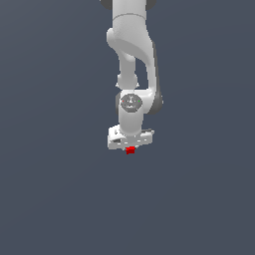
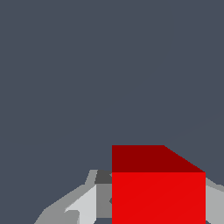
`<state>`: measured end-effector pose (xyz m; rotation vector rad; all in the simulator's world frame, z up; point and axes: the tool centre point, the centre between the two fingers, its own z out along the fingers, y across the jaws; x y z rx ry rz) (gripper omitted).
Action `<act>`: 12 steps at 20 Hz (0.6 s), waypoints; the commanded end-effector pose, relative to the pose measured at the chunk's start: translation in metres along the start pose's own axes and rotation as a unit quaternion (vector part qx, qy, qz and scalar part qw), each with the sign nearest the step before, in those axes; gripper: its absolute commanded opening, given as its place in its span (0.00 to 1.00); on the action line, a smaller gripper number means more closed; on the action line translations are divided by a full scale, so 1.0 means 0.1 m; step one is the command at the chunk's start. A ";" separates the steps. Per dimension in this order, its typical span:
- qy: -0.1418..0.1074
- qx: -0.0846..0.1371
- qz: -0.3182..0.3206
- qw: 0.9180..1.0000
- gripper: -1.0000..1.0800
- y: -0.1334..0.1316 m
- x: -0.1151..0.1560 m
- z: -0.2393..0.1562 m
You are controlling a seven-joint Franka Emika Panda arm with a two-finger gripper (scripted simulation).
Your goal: Pick up the red cube and move it to a goal position.
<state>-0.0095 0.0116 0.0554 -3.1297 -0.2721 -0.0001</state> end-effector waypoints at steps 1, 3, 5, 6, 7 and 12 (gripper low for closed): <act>0.000 0.000 0.000 1.000 0.00 -0.10 0.18 -0.07; 0.000 0.000 0.000 1.000 0.00 -0.16 0.31 -0.11; 0.000 0.000 0.000 1.000 0.00 -0.22 0.42 -0.15; 0.000 0.000 0.000 1.000 0.00 -0.24 0.47 -0.17; 0.000 0.000 0.000 1.000 0.00 -0.27 0.52 -0.18; 0.000 0.000 0.000 1.000 0.00 -0.35 0.68 -0.24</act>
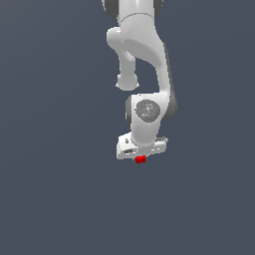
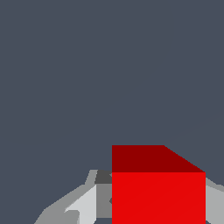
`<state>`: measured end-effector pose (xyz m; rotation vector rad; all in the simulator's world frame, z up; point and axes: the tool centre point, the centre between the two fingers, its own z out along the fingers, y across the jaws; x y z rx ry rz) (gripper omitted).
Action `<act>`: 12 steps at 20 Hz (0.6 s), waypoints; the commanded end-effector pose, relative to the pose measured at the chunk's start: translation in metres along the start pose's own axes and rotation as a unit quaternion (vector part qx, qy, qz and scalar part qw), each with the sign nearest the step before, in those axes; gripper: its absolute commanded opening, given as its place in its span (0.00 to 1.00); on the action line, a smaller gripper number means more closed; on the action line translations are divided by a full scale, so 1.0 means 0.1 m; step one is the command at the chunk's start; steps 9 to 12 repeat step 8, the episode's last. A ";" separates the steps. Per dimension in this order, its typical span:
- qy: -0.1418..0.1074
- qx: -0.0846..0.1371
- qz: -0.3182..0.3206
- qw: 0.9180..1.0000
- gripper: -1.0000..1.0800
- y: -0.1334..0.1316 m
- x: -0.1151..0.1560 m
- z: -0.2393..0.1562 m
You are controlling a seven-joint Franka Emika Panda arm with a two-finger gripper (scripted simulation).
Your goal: Pick up the red cube and move it to a goal position.
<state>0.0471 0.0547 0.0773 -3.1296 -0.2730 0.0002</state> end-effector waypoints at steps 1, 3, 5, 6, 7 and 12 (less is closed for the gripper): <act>0.000 0.000 0.000 1.000 0.00 -0.03 0.07 -0.03; 0.000 0.000 0.000 1.000 0.00 -0.05 0.11 -0.04; 0.000 0.000 0.000 1.000 0.00 -0.06 0.13 -0.04; 0.000 0.000 0.000 1.000 0.00 -0.06 0.14 -0.05; 0.000 0.000 0.000 1.000 0.00 -0.06 0.14 -0.05; 0.000 0.000 0.000 1.000 0.00 -0.06 0.14 -0.05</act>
